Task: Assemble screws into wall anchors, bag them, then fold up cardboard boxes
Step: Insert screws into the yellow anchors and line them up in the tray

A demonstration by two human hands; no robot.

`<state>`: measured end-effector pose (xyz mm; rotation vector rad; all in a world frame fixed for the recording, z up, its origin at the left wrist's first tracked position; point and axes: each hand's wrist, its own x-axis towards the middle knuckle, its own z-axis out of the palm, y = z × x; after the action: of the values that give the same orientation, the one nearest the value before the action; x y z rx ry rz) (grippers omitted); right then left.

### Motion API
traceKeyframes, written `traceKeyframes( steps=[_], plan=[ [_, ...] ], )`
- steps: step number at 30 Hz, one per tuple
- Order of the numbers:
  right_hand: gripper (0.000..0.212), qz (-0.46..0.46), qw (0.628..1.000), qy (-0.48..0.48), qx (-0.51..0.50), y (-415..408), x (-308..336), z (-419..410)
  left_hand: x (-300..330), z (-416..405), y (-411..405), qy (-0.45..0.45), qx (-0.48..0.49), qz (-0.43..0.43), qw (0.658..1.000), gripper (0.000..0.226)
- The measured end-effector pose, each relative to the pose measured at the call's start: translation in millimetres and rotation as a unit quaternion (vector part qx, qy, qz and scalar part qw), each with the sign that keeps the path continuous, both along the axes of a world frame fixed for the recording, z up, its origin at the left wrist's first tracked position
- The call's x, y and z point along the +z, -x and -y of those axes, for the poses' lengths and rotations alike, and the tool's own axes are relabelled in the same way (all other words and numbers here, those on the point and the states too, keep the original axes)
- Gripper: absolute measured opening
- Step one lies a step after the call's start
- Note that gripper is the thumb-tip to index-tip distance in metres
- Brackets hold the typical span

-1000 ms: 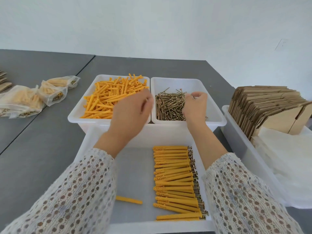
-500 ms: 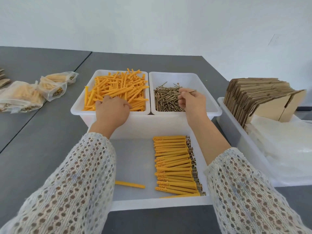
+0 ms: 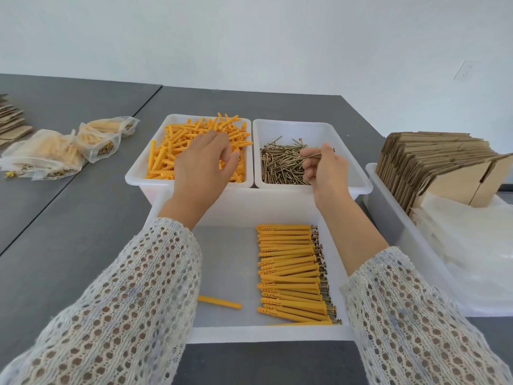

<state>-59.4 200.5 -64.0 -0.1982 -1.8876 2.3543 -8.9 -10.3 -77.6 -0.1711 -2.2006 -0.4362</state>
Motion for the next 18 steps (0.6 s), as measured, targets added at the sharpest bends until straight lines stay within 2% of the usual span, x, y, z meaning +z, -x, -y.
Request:
traceKeyframes(
  steps=[4, 9, 13, 18],
  plan=[
    [0.049, -0.011, 0.999, -0.032, 0.007, -4, 0, 4, -2, -3, 4, -0.076, -0.1, 0.038, 0.991, 0.027],
    [0.045, -0.038, 0.998, -0.025, 0.037, -11, 4, 15, -8, -30, 5, -0.235, -0.175, 0.089, 0.952, 0.017],
    [0.035, -0.09, 0.994, -0.04, 0.037, -18, 6, 25, -17, -42, 7, -0.241, -0.193, 0.157, 0.938, 0.013],
    [0.029, -0.15, 0.983, -0.104, 0.022, -21, 5, 29, -15, -42, 6, -0.24, -0.193, 0.139, 0.941, 0.008]
  ],
)
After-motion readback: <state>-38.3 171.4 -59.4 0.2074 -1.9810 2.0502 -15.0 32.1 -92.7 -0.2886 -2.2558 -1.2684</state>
